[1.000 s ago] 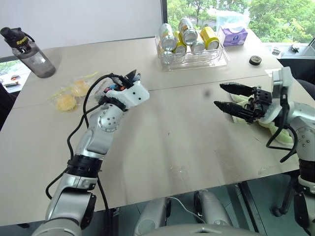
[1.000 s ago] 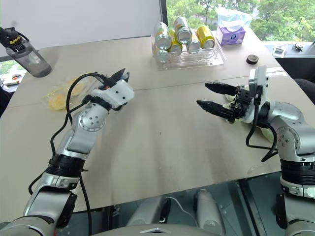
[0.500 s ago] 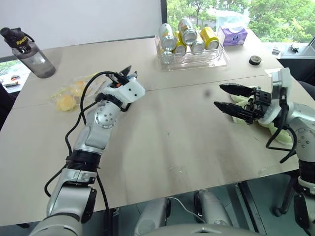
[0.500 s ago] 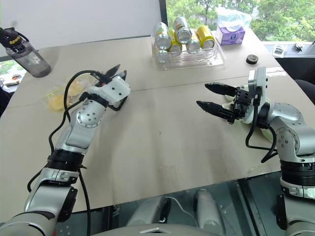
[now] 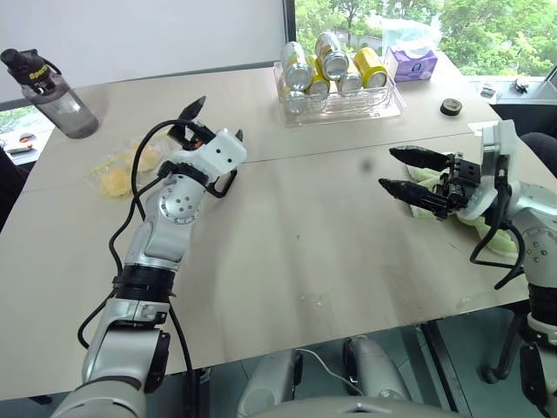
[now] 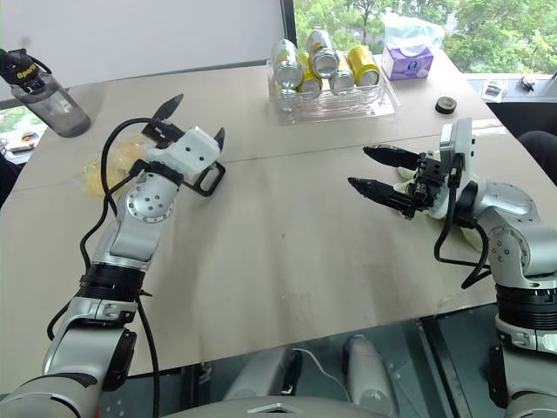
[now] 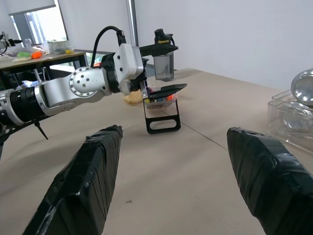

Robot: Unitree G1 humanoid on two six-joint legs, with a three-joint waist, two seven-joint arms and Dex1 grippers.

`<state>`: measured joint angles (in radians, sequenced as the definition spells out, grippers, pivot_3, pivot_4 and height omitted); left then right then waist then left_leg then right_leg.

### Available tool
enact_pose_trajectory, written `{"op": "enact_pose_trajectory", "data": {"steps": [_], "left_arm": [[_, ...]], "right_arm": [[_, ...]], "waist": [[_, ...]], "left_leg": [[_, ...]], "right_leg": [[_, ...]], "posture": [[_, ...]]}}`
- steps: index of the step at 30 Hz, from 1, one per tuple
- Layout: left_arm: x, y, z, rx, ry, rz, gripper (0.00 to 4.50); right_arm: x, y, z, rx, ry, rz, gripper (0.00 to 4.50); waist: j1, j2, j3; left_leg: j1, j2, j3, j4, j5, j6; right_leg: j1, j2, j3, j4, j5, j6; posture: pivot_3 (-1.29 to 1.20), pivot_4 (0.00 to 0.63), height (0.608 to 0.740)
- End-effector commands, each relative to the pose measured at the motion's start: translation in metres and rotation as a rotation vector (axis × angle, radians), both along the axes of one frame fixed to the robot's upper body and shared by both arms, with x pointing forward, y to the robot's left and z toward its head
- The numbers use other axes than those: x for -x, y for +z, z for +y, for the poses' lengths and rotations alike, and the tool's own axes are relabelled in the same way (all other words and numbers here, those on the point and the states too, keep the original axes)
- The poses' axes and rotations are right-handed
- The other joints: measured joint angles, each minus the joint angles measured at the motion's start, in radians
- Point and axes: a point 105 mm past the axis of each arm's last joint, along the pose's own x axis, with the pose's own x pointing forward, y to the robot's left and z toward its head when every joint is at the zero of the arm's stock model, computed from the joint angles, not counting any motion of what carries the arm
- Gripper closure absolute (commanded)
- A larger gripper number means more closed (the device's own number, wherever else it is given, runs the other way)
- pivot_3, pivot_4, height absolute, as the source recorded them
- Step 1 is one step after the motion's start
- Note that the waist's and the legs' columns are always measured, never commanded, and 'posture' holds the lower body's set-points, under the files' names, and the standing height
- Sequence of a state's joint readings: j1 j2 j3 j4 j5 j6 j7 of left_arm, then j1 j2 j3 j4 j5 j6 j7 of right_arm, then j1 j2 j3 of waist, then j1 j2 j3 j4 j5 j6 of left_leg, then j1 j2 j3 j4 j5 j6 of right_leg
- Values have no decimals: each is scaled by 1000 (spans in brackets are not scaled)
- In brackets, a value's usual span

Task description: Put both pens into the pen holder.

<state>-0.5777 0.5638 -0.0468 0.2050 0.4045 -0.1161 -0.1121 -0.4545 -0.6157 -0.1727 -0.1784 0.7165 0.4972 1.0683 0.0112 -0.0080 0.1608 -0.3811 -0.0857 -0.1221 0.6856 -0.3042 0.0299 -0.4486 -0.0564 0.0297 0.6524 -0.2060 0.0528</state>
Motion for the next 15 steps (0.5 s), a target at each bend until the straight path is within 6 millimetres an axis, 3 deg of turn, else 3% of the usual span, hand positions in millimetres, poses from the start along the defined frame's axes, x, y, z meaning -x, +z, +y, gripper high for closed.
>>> {"op": "enact_pose_trajectory", "data": {"steps": [1,5,10,13,15], "left_arm": [[16,19,-17,148,-153,-53,90],[34,4,-33,455,-372,87,90],[77,-26,-48,710,-587,366,90],[106,-57,-48,787,-595,577,90],[122,-89,-36,824,-483,697,90]], "right_arm": [[3,2,-1,14,-6,-33,864],[0,-24,-4,91,-43,-2,864],[-8,-67,-13,183,-132,36,864],[-10,-89,-19,224,-178,54,864],[-8,-103,-22,226,-197,82,864]], "waist": [[0,0,0],[0,0,-1],[-14,0,-1],[-28,0,-1],[-28,1,-1]], "left_leg": [[0,0,0,0,0,0],[0,0,0,1,0,0],[1,0,1,1,0,0],[3,1,3,1,0,0],[5,1,5,0,0,0]], "right_leg": [[0,0,0,0,0,0],[0,-1,0,0,0,0],[0,0,2,2,0,0],[1,0,4,4,0,0],[1,1,7,5,0,0]], "posture": [[0,150,739],[0,150,739],[0,150,739],[0,150,739],[0,150,739]]}}
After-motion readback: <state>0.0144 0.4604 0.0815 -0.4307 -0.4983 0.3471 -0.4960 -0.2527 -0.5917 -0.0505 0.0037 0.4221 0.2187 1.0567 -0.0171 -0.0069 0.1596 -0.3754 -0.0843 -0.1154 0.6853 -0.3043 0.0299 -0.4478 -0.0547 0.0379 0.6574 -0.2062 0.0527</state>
